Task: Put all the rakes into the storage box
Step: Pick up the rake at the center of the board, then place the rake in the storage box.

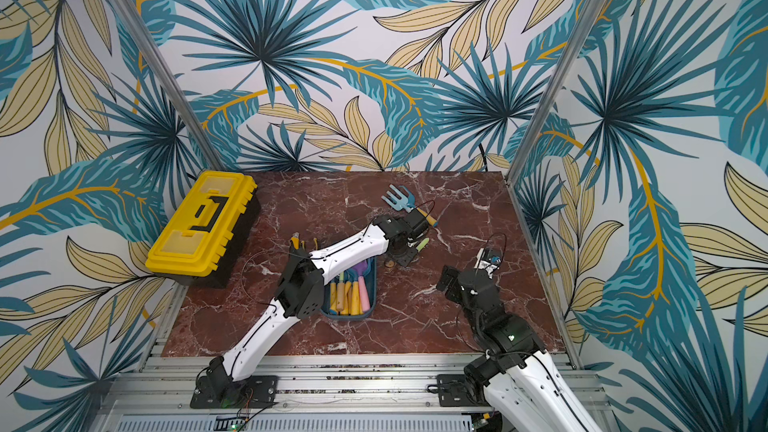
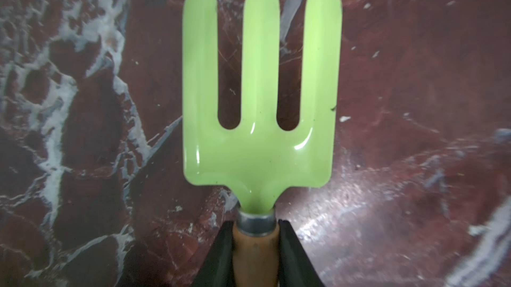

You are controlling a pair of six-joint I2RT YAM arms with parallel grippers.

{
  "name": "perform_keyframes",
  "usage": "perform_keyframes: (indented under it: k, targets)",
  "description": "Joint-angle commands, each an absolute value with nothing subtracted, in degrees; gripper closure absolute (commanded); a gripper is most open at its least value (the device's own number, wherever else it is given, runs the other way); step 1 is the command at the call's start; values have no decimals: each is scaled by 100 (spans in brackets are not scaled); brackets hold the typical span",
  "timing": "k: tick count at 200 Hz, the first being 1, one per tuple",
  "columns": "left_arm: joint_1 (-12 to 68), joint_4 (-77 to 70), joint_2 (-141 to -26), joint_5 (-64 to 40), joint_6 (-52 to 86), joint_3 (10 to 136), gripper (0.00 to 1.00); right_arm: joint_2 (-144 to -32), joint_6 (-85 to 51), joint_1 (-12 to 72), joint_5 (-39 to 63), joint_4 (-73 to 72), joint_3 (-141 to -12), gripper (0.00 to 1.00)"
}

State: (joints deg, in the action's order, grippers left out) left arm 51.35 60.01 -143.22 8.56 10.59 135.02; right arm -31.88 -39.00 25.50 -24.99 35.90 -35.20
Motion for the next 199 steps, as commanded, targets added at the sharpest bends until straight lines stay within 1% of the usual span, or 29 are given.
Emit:
perform_keyframes:
  k: [1,55,86,129,178,199]
  targets:
    - [5164,5654,-13362,664,1240,13183,86,-3184,-4028,2540,-2453,3665,-3357,1]
    - [5159,5519,-12349,570,1677,12075,89,-3114,-4074,2535,-2492,3739,-3377,1]
    - [5159,5243,-11639,523,2078,10987,90,-3155,-3971,2539,-2346,3736,-3290,1]
    - [5159,4942,-10558,838,2664,9564,92,-3417,-3685,2540,-2151,3710,-3227,1]
    - [5170,4196,-9048,914,3754,7579,92,-3644,-3797,2540,-2034,3388,-3052,1]
    - [5168,4083,-8612,930,4124,6991,92,-3794,-3887,2536,-2041,3334,-3025,1]
